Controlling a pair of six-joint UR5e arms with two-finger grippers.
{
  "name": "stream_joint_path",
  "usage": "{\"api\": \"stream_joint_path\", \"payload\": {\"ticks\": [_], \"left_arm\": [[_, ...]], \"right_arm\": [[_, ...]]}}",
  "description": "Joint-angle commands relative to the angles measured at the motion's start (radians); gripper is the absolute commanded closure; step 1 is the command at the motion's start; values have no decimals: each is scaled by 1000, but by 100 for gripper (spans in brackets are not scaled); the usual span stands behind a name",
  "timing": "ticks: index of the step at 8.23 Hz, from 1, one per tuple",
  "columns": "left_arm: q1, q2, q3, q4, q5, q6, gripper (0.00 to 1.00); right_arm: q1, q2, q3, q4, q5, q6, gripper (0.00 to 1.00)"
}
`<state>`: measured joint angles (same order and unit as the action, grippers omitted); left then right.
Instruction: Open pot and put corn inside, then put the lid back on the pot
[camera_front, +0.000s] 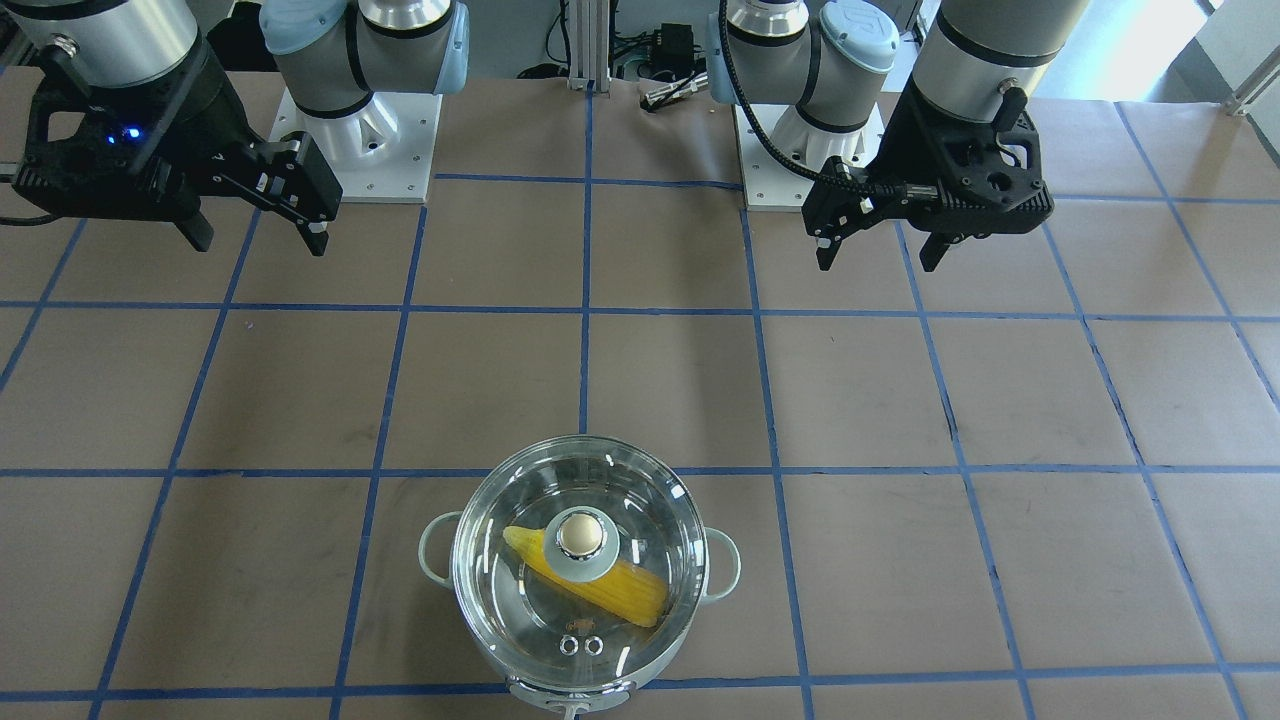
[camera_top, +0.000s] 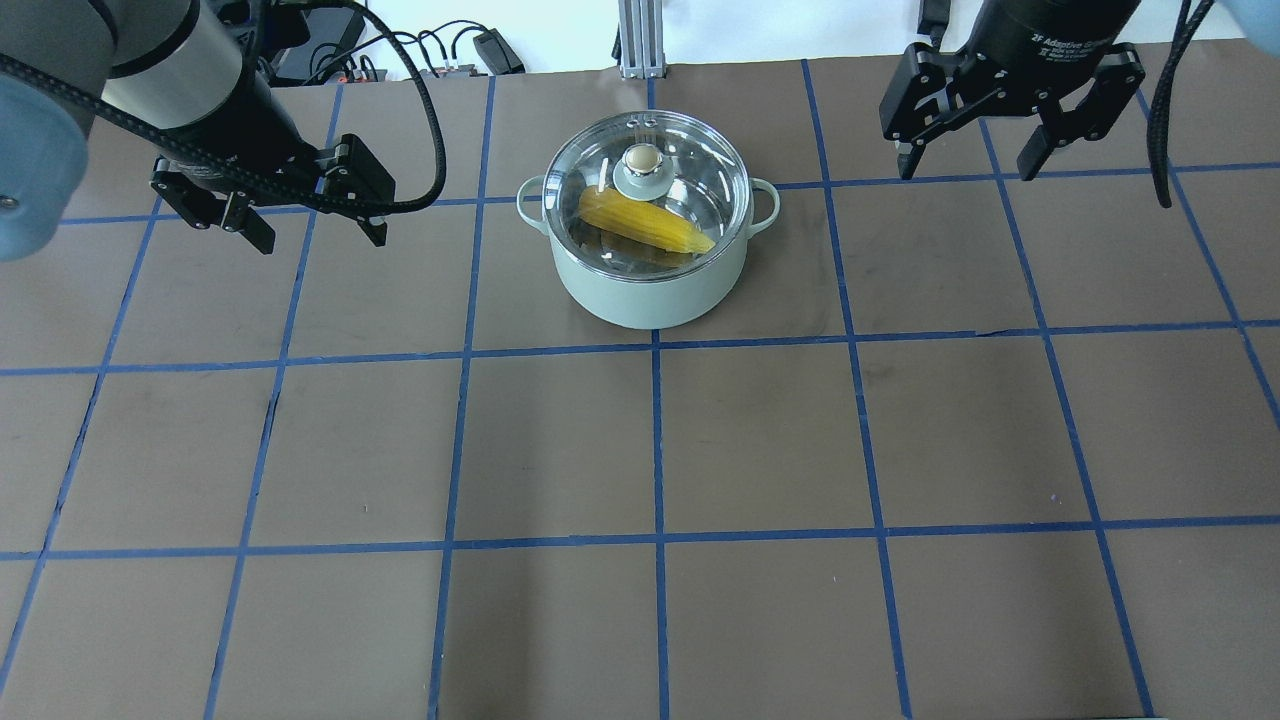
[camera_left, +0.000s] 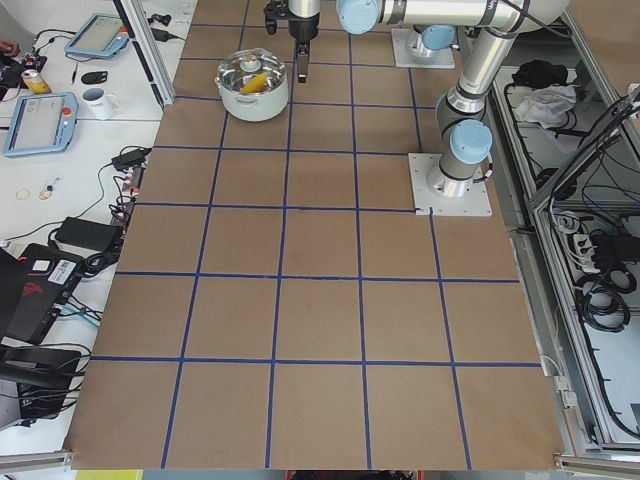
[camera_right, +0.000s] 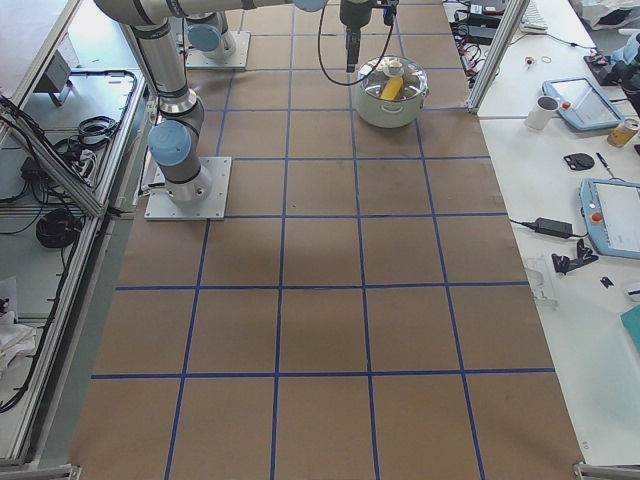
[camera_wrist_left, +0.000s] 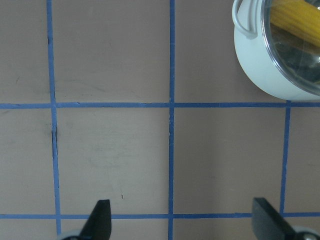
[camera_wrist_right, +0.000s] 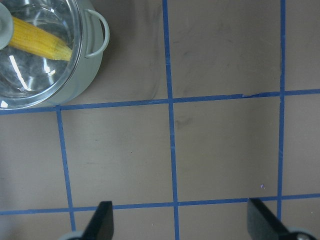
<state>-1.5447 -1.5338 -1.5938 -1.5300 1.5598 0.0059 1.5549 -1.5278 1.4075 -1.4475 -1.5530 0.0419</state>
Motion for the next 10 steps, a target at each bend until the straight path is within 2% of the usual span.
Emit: {"api": "stream_joint_path", "payload": {"ticks": [1,8,9,10], "left_arm": [[0,-2,0,1,0,0,0],[0,-6,0,-1,-3,2,0],[0,-5,0,-1,-3,2,0],[0,-5,0,1,-3,2,0]], "right_arm": [[5,0,1,2,-18,29,6],[5,6,1,1,-1,13,5],[5,6,1,-1,-2,12,0],[4,6,2,4,4,22,0]]}}
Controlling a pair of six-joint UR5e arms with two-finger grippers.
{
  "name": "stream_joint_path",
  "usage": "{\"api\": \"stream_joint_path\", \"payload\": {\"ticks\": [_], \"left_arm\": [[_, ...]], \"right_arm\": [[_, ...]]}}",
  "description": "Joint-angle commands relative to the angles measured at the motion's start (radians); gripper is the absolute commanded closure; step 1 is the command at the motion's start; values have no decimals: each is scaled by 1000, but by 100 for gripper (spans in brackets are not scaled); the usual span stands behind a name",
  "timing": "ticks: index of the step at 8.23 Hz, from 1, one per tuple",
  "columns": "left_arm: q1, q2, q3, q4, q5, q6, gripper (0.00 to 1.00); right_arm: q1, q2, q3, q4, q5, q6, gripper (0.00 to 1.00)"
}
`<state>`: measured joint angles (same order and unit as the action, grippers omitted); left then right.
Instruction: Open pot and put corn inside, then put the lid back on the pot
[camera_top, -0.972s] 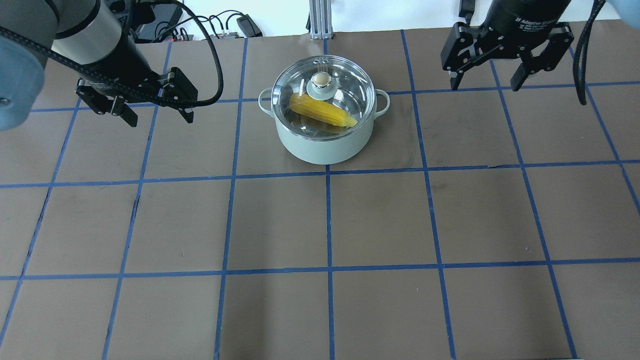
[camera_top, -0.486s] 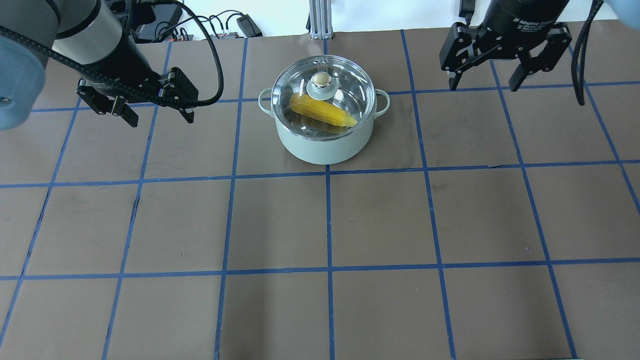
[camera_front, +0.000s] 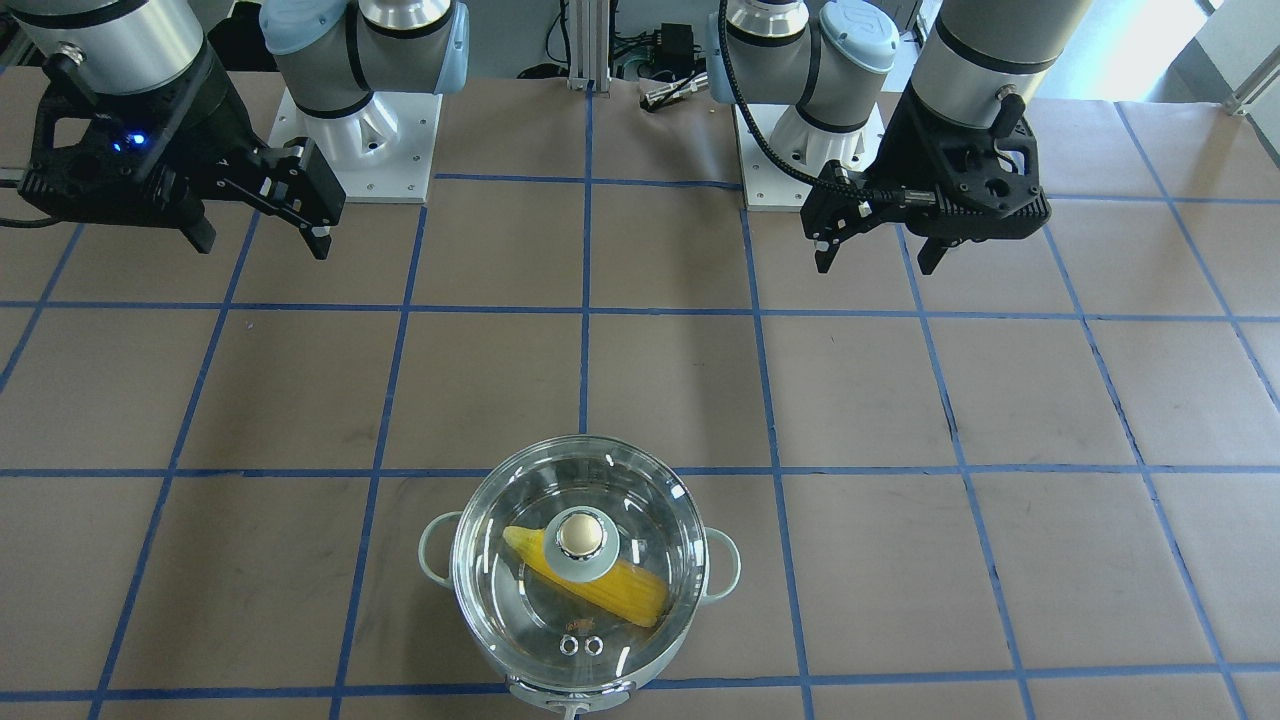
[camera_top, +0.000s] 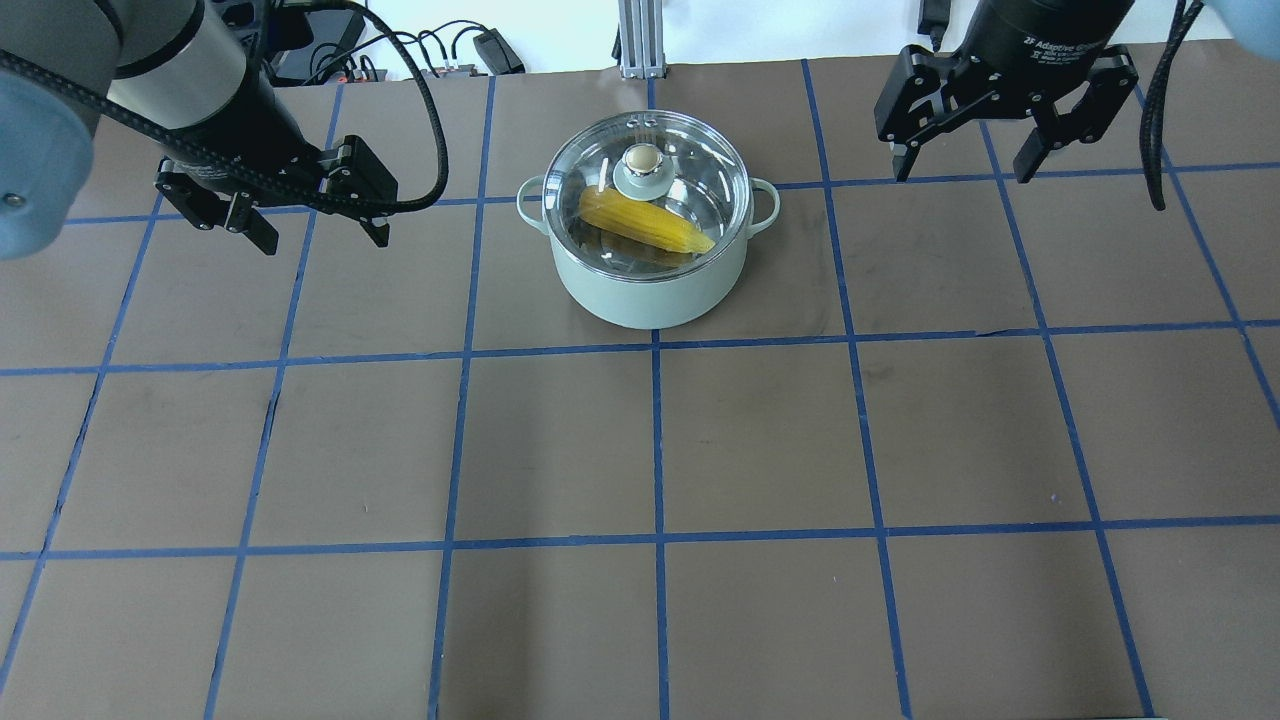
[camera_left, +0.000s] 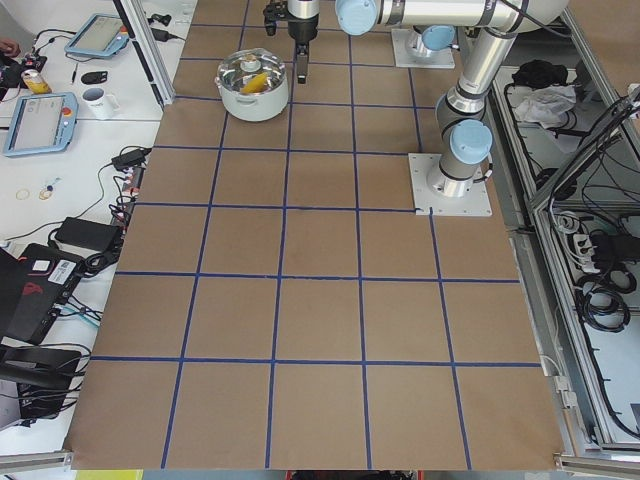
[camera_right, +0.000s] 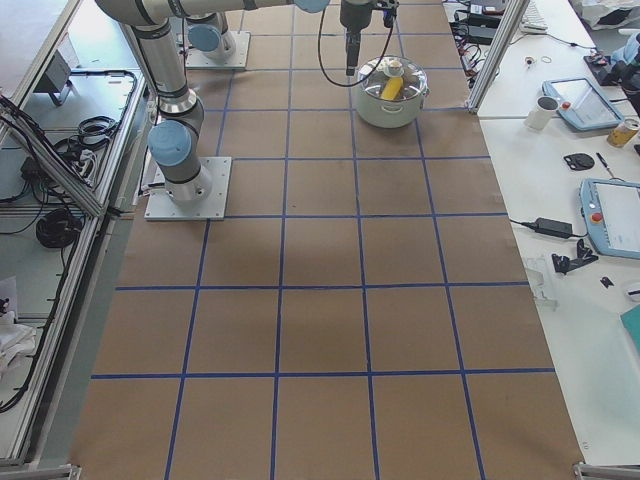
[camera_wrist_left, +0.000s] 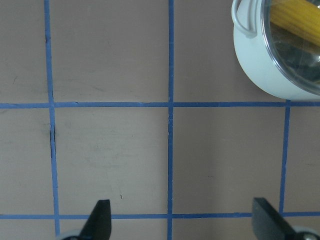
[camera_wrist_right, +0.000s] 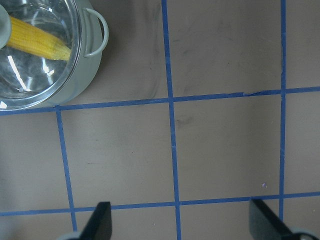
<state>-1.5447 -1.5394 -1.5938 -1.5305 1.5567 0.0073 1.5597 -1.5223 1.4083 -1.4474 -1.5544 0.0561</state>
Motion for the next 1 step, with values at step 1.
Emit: {"api": "stream_joint_path", "payload": {"ticks": [1], "left_arm": [[0,-4,0,0,0,-1,0]], "right_arm": [[-1,2,1,7,2,8,0]]}}
